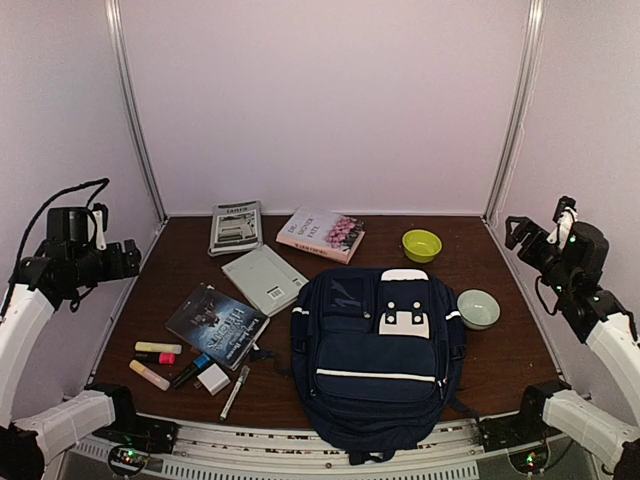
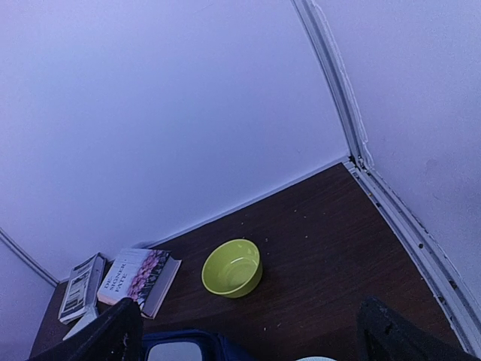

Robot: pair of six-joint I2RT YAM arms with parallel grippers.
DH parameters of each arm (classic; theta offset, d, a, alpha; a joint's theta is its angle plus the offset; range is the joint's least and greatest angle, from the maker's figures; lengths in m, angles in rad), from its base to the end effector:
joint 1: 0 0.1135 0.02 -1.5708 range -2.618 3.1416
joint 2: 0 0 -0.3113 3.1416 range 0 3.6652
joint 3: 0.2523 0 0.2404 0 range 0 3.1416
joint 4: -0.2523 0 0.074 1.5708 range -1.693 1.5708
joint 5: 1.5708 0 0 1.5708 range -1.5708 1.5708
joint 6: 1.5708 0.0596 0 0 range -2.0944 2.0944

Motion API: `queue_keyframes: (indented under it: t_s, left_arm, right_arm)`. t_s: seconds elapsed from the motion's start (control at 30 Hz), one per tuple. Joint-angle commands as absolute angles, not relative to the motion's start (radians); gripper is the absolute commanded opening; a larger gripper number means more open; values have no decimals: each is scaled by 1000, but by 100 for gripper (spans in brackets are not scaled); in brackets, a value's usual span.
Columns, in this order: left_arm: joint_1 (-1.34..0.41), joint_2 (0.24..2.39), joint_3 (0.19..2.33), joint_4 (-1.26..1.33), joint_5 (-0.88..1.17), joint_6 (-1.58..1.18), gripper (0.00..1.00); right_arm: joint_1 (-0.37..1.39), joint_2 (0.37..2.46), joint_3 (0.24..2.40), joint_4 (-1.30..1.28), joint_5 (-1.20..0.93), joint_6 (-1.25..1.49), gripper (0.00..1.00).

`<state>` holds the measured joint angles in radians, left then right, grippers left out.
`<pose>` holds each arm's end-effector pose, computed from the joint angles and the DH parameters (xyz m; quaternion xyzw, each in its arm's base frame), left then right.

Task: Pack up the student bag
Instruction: Move the student bag to the center of the board.

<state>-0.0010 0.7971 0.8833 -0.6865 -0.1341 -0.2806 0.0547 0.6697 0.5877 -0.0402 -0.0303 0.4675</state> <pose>0.1390 0.0078 0.3408 -0.1539 0.8696 -0.0066 0.4691 0.1451 0.0098 0.3312 0.1437 0.7350 0.1820 0.6372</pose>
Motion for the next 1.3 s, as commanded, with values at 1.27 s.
queue_keyframes:
  t_s: [1.27]
  left_arm:
    - [-148,832,845,-701,161,-186,90]
  right_arm:
    - [982,840,698,-849,65,1076,94]
